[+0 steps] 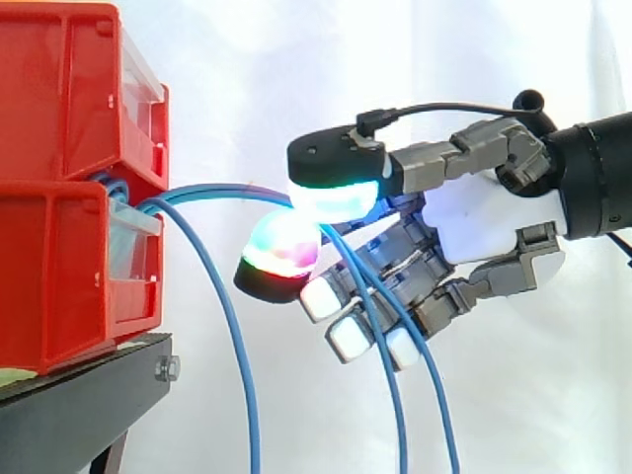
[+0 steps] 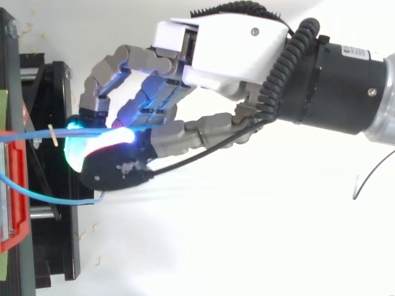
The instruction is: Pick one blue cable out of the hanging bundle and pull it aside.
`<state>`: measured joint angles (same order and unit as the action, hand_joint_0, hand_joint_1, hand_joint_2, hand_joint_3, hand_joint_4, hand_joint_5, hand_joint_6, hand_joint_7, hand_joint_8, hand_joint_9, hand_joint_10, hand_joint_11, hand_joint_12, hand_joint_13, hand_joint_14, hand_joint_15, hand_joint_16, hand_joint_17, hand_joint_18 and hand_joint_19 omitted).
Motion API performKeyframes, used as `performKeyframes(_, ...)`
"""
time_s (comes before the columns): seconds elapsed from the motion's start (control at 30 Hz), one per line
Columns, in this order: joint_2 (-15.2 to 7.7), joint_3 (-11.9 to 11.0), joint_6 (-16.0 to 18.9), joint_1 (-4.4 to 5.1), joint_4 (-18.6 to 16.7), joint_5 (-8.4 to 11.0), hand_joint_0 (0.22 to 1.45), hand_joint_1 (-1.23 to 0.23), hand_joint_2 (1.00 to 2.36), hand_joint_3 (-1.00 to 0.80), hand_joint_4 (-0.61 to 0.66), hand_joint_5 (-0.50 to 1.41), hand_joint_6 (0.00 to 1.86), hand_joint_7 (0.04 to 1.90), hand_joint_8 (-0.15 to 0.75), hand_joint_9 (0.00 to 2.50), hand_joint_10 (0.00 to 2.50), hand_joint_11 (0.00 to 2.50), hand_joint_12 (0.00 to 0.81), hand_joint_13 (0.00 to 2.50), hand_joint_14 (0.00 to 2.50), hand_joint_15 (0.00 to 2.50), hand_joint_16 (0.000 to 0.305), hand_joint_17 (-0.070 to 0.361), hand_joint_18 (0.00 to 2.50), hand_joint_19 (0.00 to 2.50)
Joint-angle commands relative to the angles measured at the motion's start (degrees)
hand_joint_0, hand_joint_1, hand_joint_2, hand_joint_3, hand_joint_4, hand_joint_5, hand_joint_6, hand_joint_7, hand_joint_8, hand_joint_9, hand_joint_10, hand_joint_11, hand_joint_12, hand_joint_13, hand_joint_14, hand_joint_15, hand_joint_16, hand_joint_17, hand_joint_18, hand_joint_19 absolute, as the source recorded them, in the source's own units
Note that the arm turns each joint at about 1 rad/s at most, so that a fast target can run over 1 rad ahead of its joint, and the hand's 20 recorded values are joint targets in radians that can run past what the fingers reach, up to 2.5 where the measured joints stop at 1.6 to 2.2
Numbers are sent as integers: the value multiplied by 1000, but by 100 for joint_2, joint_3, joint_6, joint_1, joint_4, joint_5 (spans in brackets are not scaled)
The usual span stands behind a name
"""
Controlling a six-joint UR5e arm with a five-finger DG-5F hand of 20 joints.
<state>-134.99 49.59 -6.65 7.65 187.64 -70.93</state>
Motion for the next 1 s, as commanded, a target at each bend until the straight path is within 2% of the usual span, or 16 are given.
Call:
performKeyframes(0.0,-1,-11,-3,0,0,0,468,-730,1004,-428,41,-150,950,737,270,910,15,446,405,861,20,525,64,143,749,809)
performKeyframes(0.03,8,-11,-3,0,0,0,450,-609,1000,-500,35,-133,937,766,276,940,13,405,415,886,21,516,66,148,764,800)
performKeyframes(0.1,8,-38,-3,0,18,0,455,-478,1000,-500,32,-124,928,803,282,972,15,387,417,911,20,516,66,148,766,801)
performKeyframes(0.13,8,-38,-3,-9,27,0,506,-317,1000,-500,12,-117,920,844,264,996,14,394,399,909,20,526,61,136,742,824)
performKeyframes(0.2,8,-46,-12,-9,62,0,537,-290,1000,-483,5,-117,919,842,255,997,16,385,388,909,21,535,58,131,729,835)
performKeyframes(0.37,-1,-38,-47,-35,71,18,580,-453,1012,-307,41,-129,905,789,266,991,14,392,396,923,22,531,60,134,762,817)
performKeyframes(0.47,-10,121,-38,-97,9,0,578,-528,1011,-239,67,-135,902,741,281,984,14,390,414,944,19,513,64,145,803,795)
performKeyframes(0.53,-1,252,-30,-114,-131,0,585,-683,1006,-93,112,-145,925,688,306,983,15,402,446,961,19,499,72,162,866,764)
performKeyframes(0.57,-1,349,-21,-123,-298,0,593,-702,1005,-78,105,-146,925,698,302,970,12,410,445,959,18,500,71,161,863,765)
performKeyframes(0.6,-1,349,-21,-123,-298,0,601,-734,1002,-13,61,-147,927,734,309,972,13,435,451,960,19,493,73,164,875,752)
performKeyframes(0.63,-1,419,-3,-132,-413,0,599,-756,1047,1,25,-148,932,746,315,977,13,435,454,962,17,497,74,165,883,748)
performKeyframes(0.67,-1,437,6,-141,-448,0,623,-774,1001,31,-5,-151,945,725,304,974,13,447,442,952,18,496,71,160,873,753)
performKeyframes(0.83,-1,490,14,-141,-553,-26,679,-851,1012,-66,-74,-172,972,689,251,904,16,496,392,880,20,517,60,134,784,753)
performKeyframes(0.97,-1,402,6,-150,-527,-26,708,-869,1017,-145,-99,-177,971,702,232,873,16,490,368,848,21,528,55,125,748,754)
